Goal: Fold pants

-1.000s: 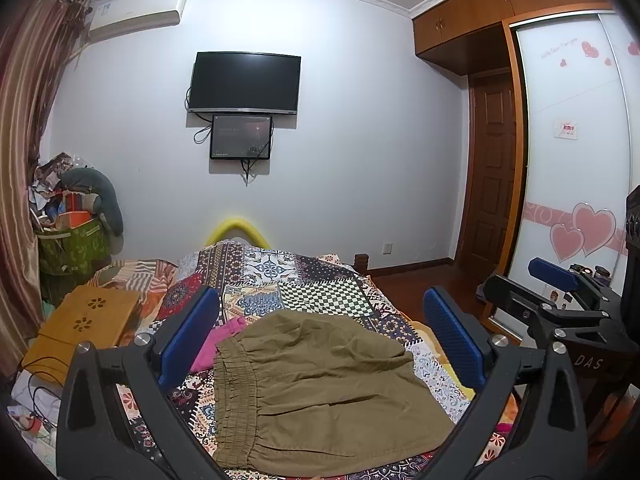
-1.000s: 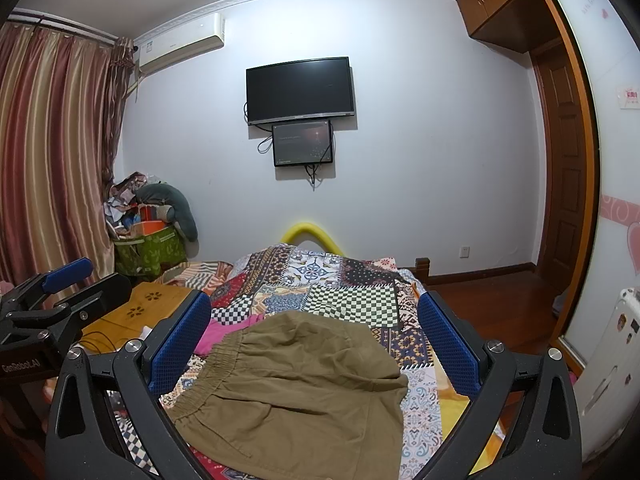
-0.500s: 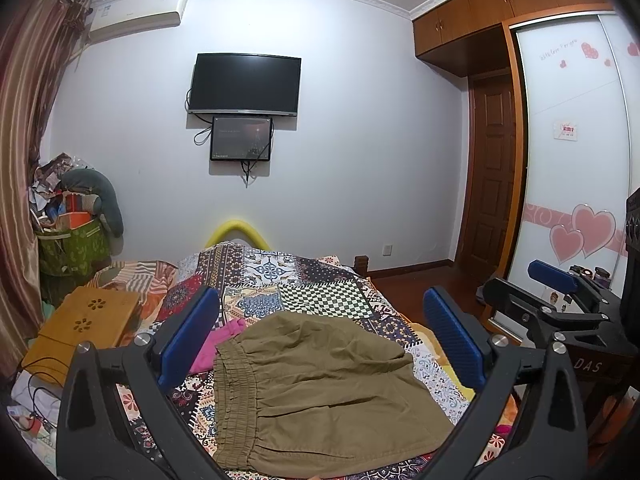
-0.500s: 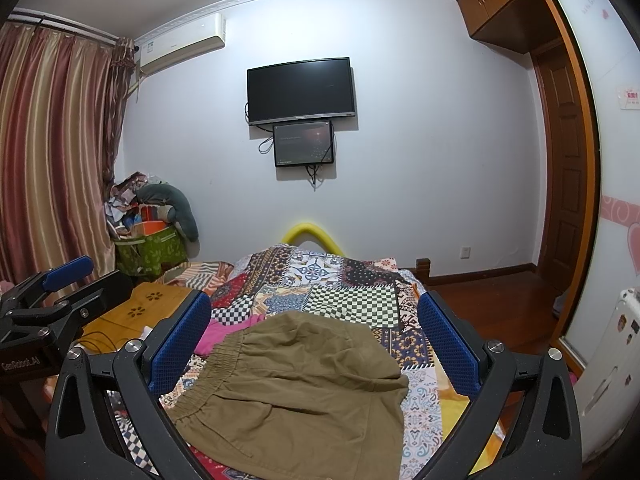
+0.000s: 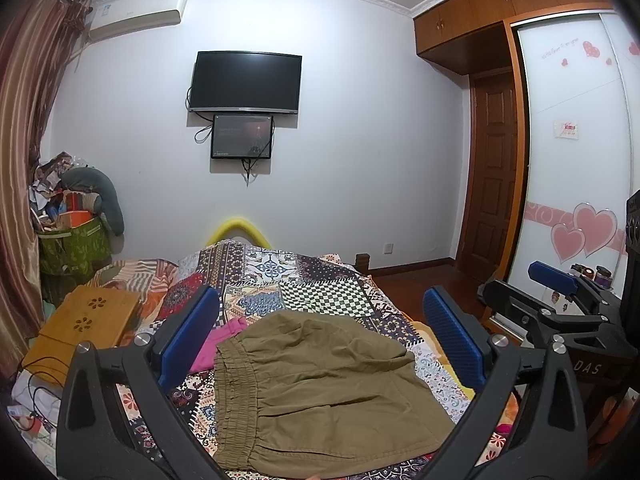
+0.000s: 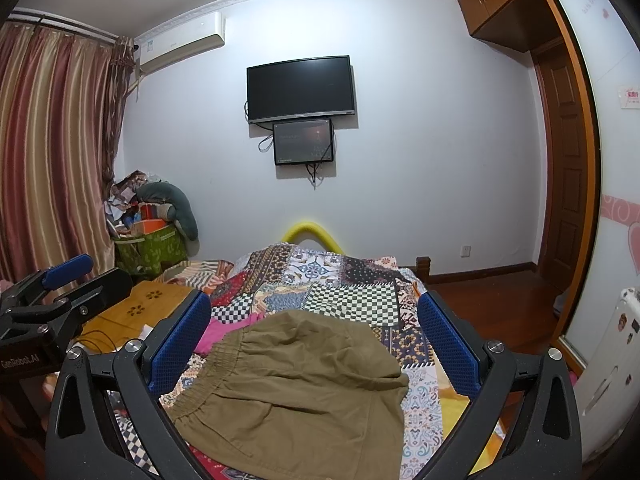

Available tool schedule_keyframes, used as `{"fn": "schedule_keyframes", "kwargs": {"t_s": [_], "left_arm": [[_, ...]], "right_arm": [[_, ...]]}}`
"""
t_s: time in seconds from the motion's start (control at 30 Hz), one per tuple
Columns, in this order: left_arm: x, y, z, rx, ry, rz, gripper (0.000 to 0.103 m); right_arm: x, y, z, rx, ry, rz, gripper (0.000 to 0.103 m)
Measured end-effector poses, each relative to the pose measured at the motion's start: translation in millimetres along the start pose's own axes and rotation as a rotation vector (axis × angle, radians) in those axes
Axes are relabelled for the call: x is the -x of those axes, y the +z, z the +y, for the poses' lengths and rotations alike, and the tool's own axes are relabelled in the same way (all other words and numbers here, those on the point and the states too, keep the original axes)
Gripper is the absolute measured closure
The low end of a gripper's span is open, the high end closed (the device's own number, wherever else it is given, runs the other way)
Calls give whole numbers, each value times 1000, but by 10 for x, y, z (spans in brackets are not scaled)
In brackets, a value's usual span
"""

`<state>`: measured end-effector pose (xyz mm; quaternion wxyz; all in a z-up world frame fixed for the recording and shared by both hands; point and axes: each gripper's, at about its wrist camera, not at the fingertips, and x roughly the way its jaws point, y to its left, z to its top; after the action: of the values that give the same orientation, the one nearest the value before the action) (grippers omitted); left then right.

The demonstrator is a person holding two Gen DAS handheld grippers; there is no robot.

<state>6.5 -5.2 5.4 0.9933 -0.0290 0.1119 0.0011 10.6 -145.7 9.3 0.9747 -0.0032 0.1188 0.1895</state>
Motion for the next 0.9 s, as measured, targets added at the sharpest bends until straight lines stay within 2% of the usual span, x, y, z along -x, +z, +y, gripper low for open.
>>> {"fn": "schedule_keyframes", "kwargs": {"t_s": [0.17,0.33,0.63,0.9], "left_arm": [[-87,-36,54,9,2,20,0],[-284,-93,172,-6,20,78,0],[-850,-319,599,6,66,229,0],[-1507,-658,1023,-30,126,370,0]], "right_arm": [[-40,-23,-7,-1,-14,13,0],[-180,-114,-133,18,-80,46,0],[-647,-418,-597,7,-217,220,0],[-1007,-653,-882,-17,-196,361,1]]}}
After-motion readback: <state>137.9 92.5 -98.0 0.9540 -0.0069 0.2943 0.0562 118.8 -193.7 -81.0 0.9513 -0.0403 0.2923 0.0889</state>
